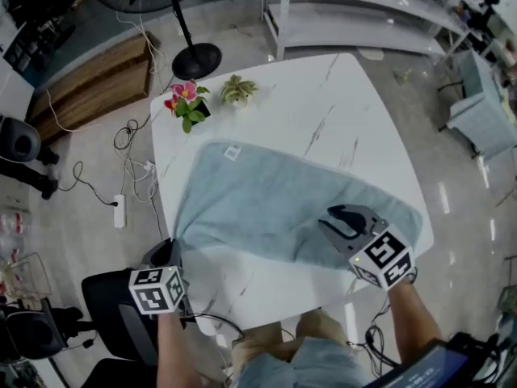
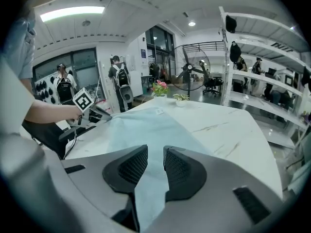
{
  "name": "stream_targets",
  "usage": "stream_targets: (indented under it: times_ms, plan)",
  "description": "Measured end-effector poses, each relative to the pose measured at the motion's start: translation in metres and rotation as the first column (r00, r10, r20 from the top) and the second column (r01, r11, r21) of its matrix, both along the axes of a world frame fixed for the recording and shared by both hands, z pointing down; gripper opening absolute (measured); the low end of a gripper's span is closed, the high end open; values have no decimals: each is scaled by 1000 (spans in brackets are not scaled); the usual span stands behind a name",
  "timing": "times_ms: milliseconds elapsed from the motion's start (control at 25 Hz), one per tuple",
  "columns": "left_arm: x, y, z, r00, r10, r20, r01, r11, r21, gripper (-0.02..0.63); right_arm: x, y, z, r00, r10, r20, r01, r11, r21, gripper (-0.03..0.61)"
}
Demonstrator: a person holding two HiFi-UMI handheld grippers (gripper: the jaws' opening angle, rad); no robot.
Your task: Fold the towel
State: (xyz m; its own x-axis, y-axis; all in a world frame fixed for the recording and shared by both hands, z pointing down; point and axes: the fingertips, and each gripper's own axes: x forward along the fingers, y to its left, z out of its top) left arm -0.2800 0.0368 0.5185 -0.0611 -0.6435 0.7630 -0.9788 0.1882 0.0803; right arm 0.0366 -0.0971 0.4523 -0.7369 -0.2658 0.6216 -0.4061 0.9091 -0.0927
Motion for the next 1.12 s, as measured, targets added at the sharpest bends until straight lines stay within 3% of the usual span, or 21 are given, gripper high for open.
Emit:
stream_targets:
  times_ms: [320, 640, 800, 1000, 1120]
  plan:
    - [10, -6, -4, 998, 55, -11, -54, 998, 45, 18, 99, 75, -2, 981, 195, 4, -195, 981, 14, 121]
    - [29, -1, -5, 993, 113, 40, -115, 992, 51, 18, 223, 161, 40, 916, 395, -64, -398, 917, -29, 152]
    - [35, -2, -8, 991, 120, 57, -124, 991, 59, 18, 251, 174, 60, 883, 467, -39, -469, 881, -58, 160]
    - [35, 0, -11, 990, 125, 70, -129, 990, 62, 18, 275, 176, 84, 845, 534, 21, -527, 840, -131, 217]
    - [35, -1, -12, 989, 132, 69, -136, 989, 62, 18, 280, 164, 86, 849, 524, 63, -515, 848, -123, 246]
